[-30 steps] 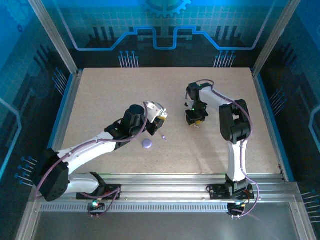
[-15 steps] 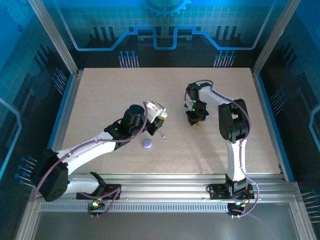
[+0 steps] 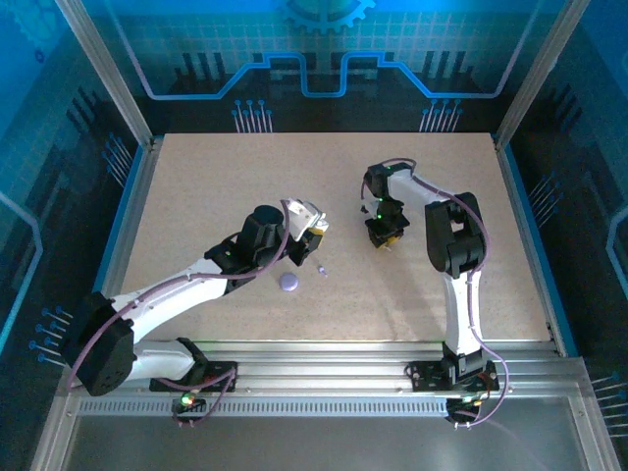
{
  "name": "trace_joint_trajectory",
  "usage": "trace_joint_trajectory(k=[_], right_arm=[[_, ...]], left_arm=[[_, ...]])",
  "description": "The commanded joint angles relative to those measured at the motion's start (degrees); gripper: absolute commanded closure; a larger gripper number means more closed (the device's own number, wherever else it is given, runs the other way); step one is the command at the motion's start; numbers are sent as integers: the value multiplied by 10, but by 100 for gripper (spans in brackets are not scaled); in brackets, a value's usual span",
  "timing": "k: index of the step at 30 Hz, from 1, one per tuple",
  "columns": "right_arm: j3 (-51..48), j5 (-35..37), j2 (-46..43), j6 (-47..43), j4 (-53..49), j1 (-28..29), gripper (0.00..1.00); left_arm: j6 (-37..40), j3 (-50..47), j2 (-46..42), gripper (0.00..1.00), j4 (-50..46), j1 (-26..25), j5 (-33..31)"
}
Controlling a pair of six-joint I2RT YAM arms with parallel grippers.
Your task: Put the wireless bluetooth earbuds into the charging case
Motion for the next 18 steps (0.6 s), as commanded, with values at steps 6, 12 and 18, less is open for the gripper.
trace_joint_trajectory(k=[6,12,18], right_arm=[[4,20,7,-14,-13,5,76],[-5,19,-12,-5,-6,0,80],[-25,13,-44,17,6,-7,81]], left_arm=[[-9,12,-13,85,3,2,-3],[-10,9,-13,85,4,2,-3],[-15,4,-7,85,15,2,2]])
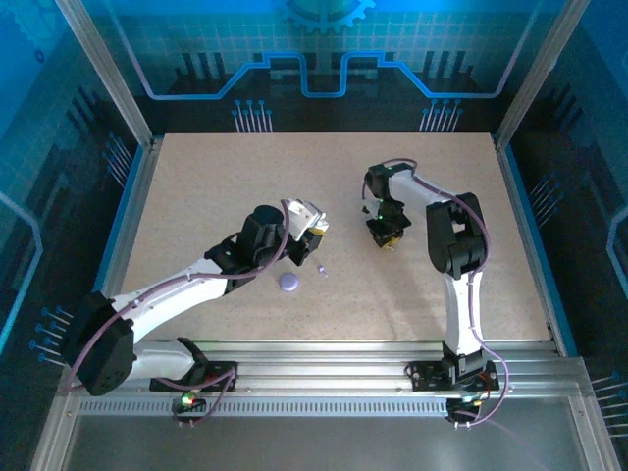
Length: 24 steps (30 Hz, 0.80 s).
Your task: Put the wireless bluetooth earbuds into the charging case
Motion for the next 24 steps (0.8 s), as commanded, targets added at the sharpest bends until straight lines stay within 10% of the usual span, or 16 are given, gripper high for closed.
trace_joint_trajectory(k=[1,24], right_arm=[[-11,-10,-38,22,1,-9,81],[-236,-211,-241,331,240,-59,83]], left_arm=[[-14,2,-5,85,18,3,2],[-49,-53,182,86,299,-2,46]])
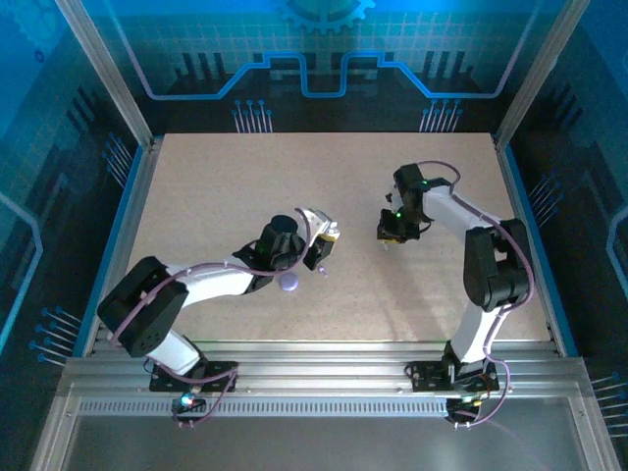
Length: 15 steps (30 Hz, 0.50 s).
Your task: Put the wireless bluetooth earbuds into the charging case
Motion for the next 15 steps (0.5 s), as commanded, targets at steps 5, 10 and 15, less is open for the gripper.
trace_joint_trajectory(k=[5,10,15], right_arm=[[-68,-51,-59,138,89,-10,83],[-102,-57,-89,199,132,-11,84],[-141,-78,-115,264,195,-10,84]], left_arm=[[-9,3,69,86,113,-8,10],[-3,12,111,86,142,-12,8],[3,18,130,86,151,-14,6]])
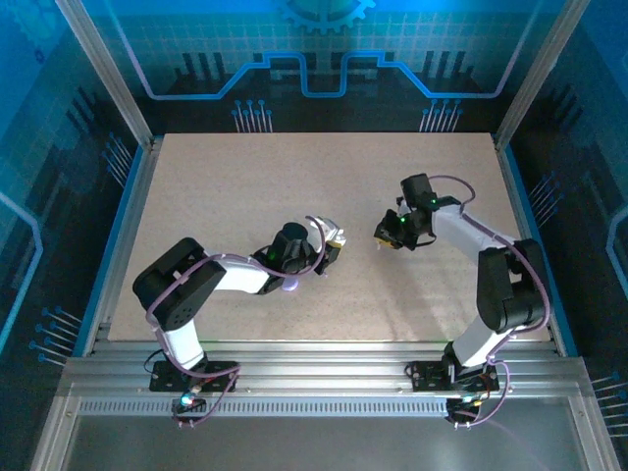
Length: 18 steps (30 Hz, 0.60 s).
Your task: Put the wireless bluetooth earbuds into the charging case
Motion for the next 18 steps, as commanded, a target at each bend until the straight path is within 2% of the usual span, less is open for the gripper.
trace_joint_trajectory(k=[1,18], right_arm=[[-30,-27,-27,77,69,-7,83],[-54,-28,-70,170,167,16,83]], left_arm=[[2,17,14,86,49,-6,9],[-19,42,54,86,103,-13,42]])
